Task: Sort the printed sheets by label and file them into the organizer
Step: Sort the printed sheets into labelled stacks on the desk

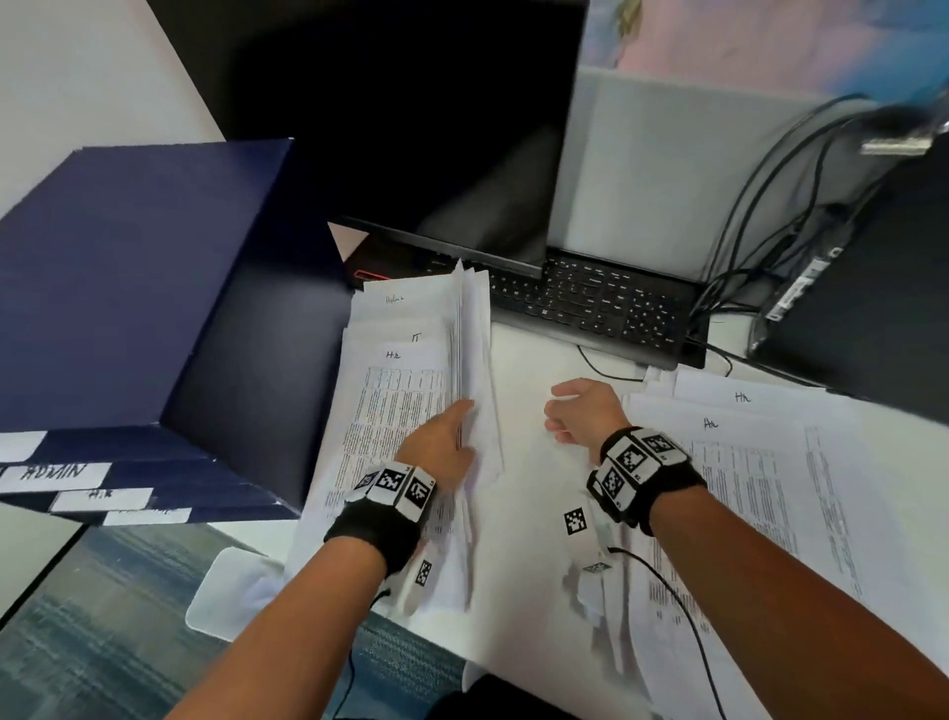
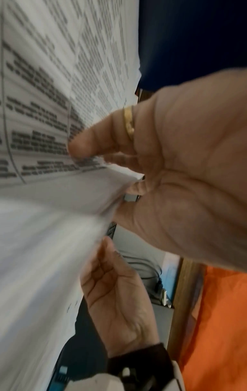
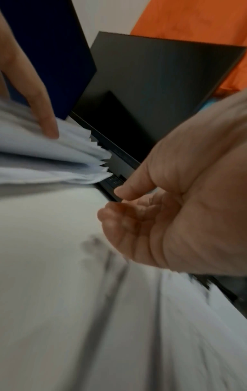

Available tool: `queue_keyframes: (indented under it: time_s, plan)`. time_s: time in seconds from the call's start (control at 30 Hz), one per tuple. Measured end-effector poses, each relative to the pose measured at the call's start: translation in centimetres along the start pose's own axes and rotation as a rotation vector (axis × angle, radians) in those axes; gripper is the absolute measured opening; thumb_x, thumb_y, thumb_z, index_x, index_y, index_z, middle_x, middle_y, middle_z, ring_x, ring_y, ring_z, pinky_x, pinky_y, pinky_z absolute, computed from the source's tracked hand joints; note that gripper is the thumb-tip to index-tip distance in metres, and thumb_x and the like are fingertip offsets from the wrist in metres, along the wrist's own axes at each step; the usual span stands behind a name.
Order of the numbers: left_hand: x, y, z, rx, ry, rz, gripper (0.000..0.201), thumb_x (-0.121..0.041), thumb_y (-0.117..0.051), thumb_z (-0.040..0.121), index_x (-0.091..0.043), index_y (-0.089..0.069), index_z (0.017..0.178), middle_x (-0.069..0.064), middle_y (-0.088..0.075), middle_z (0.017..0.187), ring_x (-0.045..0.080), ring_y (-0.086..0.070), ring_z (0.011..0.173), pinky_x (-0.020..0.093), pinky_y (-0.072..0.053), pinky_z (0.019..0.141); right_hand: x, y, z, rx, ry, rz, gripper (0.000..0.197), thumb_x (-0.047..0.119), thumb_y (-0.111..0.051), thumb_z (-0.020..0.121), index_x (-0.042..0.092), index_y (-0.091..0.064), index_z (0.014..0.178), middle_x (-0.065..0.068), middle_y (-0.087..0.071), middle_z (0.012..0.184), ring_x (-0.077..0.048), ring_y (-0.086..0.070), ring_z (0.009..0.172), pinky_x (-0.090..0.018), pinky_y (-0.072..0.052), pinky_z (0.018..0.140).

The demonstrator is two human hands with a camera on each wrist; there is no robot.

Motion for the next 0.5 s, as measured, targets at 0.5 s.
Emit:
queue_keyframes:
  time_s: [0.5]
  plan:
    - [-11.6,-10.5,1.2,0.076,-0.096,0.091,0.042,-0.029,-0.051,0.093,-0.012,-0.049,0.131,0.010,-0.049,0.133,0.025,-0.049,0.120,0.025,-0.039,0.095,-9.8,23.5,-1.9,-0.429,-0.391,-0.622,0.047,0.014,-0.055,0.080,0.007,-0.045,0.125,-0.020,-0.049,0.128,-0.037,-0.050,0.114,-0.042,-0.042,0.097]
Point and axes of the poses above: each hand's wrist, its own z-axis towards the middle knuckle, its own y-axis out of the back of the hand, x = y × z, the point moved 5 cm from there along z, towards the middle knuckle
